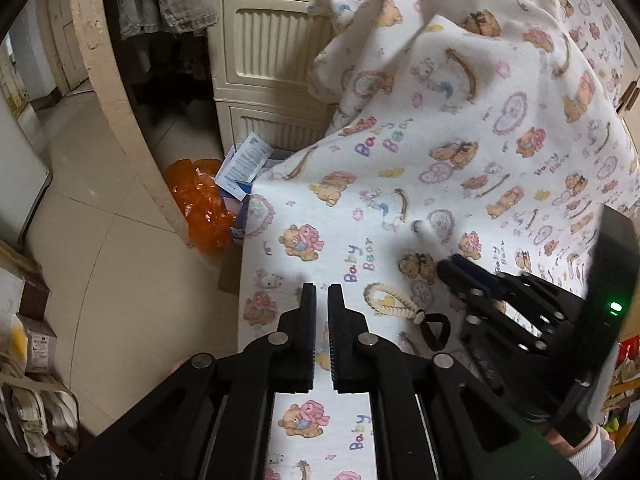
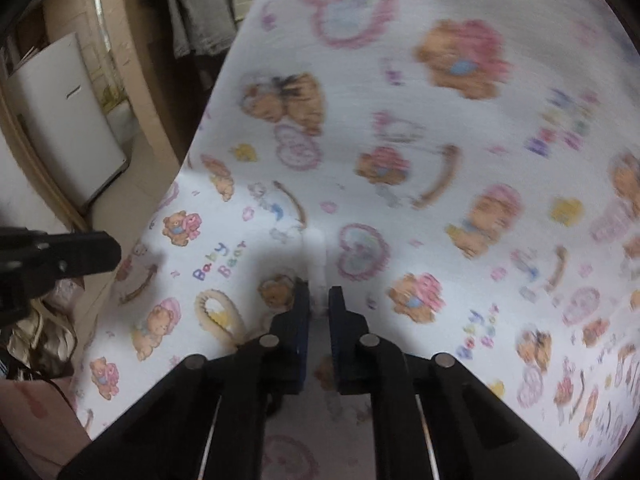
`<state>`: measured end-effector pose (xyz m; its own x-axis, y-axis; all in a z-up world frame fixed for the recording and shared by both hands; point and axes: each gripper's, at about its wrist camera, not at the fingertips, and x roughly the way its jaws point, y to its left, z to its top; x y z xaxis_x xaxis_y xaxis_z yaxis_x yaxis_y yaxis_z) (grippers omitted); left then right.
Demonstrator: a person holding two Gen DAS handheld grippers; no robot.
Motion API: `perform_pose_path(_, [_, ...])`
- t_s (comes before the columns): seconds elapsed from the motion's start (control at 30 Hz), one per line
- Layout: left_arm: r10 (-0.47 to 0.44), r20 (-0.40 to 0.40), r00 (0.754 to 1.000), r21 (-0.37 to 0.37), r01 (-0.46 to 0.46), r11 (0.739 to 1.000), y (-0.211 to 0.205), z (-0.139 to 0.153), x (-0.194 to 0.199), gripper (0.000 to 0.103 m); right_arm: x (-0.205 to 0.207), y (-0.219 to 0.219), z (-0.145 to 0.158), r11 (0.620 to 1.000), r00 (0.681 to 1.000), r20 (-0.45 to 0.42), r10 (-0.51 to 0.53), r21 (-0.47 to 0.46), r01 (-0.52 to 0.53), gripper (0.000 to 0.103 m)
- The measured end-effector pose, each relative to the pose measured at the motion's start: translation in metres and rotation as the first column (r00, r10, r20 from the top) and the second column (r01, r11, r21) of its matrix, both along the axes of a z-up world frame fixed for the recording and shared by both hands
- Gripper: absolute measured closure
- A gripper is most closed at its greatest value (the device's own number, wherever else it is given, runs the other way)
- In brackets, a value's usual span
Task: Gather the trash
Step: 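Grasp the white cord by its black ring with the left gripper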
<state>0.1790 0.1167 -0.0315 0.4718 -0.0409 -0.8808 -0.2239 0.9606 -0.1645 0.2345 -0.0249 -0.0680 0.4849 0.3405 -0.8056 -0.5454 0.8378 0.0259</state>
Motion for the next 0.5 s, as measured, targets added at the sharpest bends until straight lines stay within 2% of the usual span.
perform_pose_path(0.13, [-0.017, -0.007, 1.0, -0.052, 0.017, 0.999, -0.003, -0.002, 0.0, 0.098, -0.023, -0.037, 0.013, 0.996, 0.996, 0.022, -0.083, 0.014, 0.083, 0.095])
perform_pose_path(0.2, [-0.03, -0.013, 0.999, -0.095, 0.028, 0.995, -0.006, -0.004, 0.001, 0.093, -0.039, -0.062, 0.019, 0.992, 0.992, 0.024, -0.125, 0.021, 0.124, 0.095])
perform_pose_path(0.27, [-0.051, -0.026, 0.998, -0.145, 0.046, 0.988, -0.013, -0.008, 0.002, 0.082, -0.056, -0.088, 0.023, 0.986, 0.986, 0.025, -0.166, 0.025, 0.165, 0.095])
perform_pose_path(0.37, [-0.101, -0.047, 0.994, -0.247, 0.086, 0.965, -0.027, -0.016, 0.006, 0.079, -0.077, -0.121, 0.03, 0.972, 0.972, 0.006, -0.234, 0.027, 0.234, 0.095])
perform_pose_path(0.43, [-0.119, -0.064, 0.991, -0.254, 0.099, 0.962, -0.037, -0.02, 0.007, 0.078, -0.091, -0.138, 0.033, 0.969, 0.97, 0.005, -0.244, 0.053, 0.243, 0.095])
perform_pose_path(0.5, [-0.127, -0.079, 0.989, -0.224, 0.107, 0.969, -0.048, -0.025, 0.009, 0.077, -0.098, -0.145, 0.032, 0.965, 0.967, 0.019, -0.256, 0.057, 0.254, 0.095])
